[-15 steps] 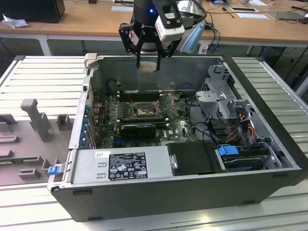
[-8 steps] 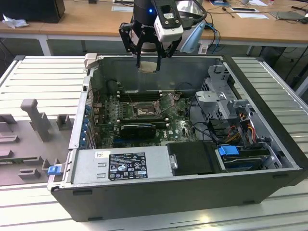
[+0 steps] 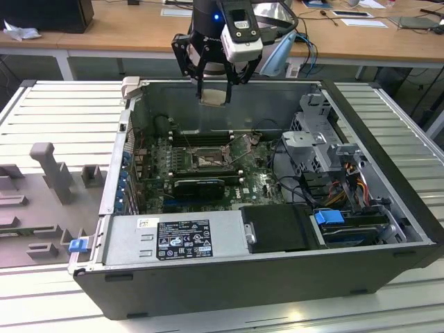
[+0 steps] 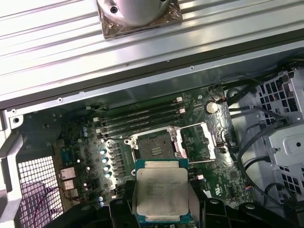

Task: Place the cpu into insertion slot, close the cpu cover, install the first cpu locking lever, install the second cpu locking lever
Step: 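Place the cpu into insertion slot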

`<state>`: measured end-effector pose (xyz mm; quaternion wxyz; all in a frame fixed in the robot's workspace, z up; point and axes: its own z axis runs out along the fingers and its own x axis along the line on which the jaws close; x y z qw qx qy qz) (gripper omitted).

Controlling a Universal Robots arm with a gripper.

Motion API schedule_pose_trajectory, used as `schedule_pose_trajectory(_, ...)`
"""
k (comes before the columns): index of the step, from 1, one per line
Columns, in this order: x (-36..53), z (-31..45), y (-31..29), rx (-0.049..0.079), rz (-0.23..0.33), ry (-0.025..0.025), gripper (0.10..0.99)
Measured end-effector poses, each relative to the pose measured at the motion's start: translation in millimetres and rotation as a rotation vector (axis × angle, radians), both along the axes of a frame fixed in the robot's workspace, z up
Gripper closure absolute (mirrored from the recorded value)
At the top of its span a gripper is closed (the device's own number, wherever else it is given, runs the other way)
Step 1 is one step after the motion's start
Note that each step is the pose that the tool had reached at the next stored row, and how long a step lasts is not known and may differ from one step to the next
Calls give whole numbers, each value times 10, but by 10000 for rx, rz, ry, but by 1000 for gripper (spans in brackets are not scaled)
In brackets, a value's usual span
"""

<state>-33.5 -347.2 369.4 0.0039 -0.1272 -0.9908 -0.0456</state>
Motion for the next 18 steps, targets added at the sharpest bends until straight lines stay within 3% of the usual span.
schedule_pose_trajectory(18, 0, -2, 0, 0, -1497, 0, 557)
